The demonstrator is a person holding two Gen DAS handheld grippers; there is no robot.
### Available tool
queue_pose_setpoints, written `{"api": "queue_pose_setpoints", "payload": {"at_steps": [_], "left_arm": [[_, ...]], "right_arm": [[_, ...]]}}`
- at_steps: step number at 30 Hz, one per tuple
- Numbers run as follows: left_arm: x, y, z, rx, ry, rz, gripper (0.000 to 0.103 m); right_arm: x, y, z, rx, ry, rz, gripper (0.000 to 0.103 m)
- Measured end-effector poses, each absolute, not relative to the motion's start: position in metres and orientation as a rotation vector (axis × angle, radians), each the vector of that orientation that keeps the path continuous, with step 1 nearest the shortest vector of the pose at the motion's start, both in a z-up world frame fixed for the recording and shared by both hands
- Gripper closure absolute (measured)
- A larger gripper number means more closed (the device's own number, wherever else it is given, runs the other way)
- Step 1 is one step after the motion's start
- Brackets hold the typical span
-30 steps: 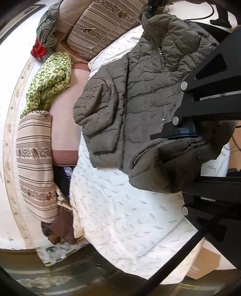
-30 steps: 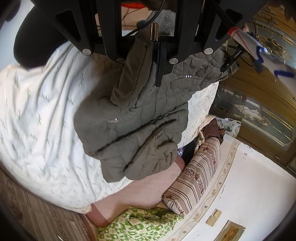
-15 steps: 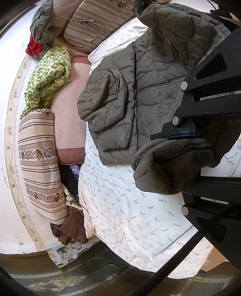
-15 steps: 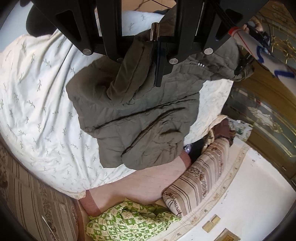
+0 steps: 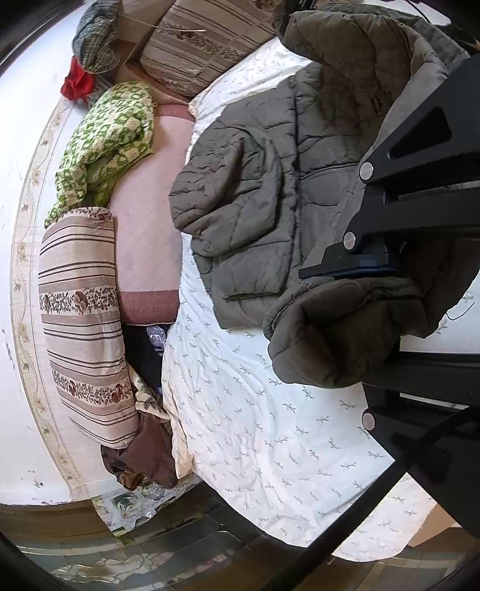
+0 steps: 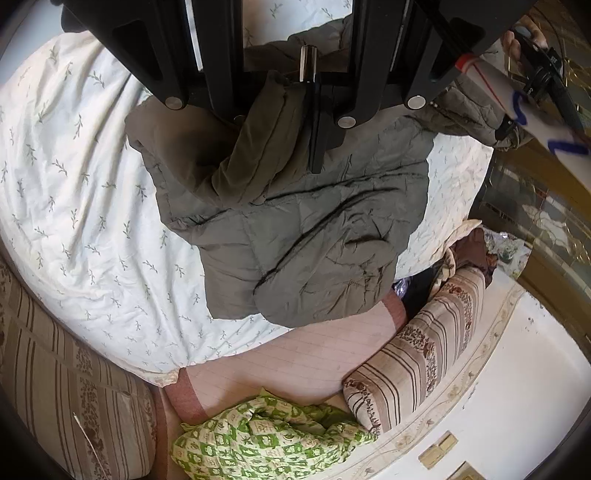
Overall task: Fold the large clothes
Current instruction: 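Lift the hem with both tools and carry it toward the hood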
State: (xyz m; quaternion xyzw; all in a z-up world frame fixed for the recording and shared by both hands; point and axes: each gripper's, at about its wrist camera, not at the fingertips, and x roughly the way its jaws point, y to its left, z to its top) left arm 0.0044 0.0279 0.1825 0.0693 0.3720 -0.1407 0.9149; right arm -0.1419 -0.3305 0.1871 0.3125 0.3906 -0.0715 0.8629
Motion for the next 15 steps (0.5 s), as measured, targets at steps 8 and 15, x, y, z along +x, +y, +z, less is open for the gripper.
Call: {"api": "queue_pose_setpoints", "payload": {"at_steps": [8, 15], "left_arm": [[0.031, 0.028, 0.197, 0.075, 0.762, -0.279, 0.086], [0.048, 0.027, 0.204, 0.077, 0.759, -0.251, 0.086]], "right_arm": [[-0.125, -0.340, 0.211, 0.636, 0.767, -0.154, 0.088], [-0.102, -0.344, 0.231, 0.606, 0.741, -0.157, 0.088]]}}
